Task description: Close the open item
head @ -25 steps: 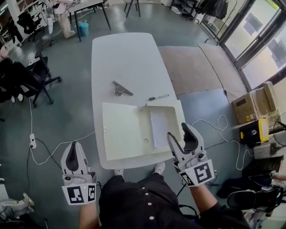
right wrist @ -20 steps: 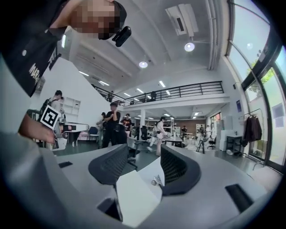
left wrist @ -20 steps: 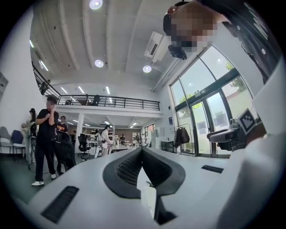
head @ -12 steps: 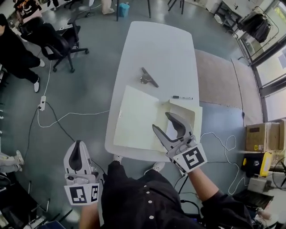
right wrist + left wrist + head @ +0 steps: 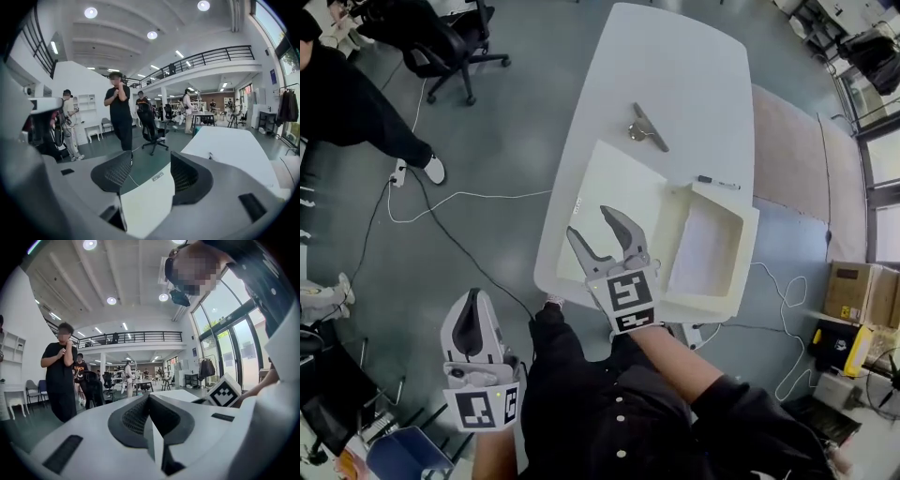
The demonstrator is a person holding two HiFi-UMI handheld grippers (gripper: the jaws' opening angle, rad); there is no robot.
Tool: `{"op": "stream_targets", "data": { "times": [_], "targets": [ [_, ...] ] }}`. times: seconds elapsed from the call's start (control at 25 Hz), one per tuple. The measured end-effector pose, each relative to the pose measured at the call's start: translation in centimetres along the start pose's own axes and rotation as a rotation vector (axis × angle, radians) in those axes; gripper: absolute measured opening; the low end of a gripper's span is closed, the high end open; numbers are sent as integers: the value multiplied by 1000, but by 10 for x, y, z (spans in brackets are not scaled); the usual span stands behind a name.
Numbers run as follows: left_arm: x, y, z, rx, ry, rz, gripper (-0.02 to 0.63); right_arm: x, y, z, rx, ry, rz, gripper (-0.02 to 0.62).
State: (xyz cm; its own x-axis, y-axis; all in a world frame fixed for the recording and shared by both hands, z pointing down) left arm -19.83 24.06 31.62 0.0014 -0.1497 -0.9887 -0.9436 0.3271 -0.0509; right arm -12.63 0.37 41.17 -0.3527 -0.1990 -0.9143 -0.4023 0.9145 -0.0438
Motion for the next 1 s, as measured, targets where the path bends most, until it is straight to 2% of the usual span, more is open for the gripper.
{"op": "stream_targets", "data": {
  "times": [0.32, 0.48, 0.64, 0.76, 0.88, 1.0],
  "targets": [
    [-20, -1, 1, -28, 75, 25, 17, -41, 31, -51, -236, 231, -117, 314],
    [-28, 0, -2, -29, 85, 45, 17, -58, 36, -68, -356, 325, -149, 329],
    [-35, -2, -4, -39, 115, 60, 17, -67, 44, -80, -397, 403, -191, 331],
    [-39, -3, -6, -43, 130, 66, 17, -74, 42, -85, -477, 459, -193, 331],
    [-40, -1, -7, -41, 133, 69, 17, -75, 40, -87, -509, 491, -221, 330],
    [-41, 3, -11, -39, 127, 79, 16, -71, 40, -87, -513, 496, -255, 271]
  ]
}}
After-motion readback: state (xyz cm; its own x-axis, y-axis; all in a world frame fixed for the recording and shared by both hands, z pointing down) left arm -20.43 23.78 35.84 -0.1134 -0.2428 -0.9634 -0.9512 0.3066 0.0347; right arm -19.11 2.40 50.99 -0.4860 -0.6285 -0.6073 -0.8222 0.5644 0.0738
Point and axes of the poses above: the fingertips, and each gripper's own axes: z backward along the fingers, y to its left, x out of its top, the point moved 9 cm from there along z, backward along the fingers, and after that the axes turned 11 degrees about -x, right-handed, at the moved point
